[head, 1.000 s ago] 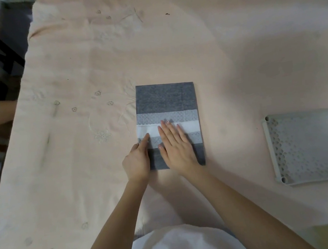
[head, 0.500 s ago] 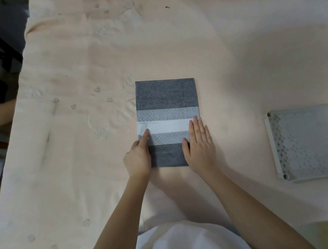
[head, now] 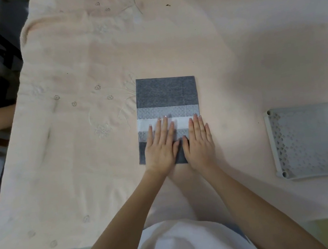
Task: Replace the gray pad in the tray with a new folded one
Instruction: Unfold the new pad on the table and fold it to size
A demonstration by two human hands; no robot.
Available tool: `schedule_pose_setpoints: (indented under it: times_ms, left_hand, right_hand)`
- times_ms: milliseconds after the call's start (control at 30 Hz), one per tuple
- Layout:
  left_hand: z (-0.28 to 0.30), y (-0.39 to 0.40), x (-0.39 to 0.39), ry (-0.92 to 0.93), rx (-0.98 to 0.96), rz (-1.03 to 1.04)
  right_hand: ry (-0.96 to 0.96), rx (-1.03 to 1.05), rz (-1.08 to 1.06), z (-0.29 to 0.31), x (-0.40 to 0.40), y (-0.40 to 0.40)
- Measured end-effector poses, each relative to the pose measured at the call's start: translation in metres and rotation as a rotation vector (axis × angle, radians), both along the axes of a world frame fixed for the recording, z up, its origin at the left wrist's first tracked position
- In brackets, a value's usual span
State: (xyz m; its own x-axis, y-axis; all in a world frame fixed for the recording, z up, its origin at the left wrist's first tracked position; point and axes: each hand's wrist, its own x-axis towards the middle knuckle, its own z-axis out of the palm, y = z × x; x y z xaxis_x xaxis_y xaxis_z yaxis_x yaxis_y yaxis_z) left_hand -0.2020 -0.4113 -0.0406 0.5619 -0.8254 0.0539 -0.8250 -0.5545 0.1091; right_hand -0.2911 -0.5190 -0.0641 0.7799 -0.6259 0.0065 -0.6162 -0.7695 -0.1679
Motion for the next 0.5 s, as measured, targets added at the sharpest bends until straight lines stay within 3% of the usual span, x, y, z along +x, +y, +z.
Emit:
schedule_pose_setpoints:
  times_ms: [167, 500]
  left_hand:
    - [-0.023, 0.005, -0.001, 0.146, 0.003, 0.049]
    - [-0.024, 0.025, 0.016, 0.161, -0.027, 0.219]
  right_hand:
    - [0.008, -0.004, 0.009, 0.001, -0.001, 0.000]
    - [0.010, 0.020, 0.027, 0.003, -0.002, 0.000]
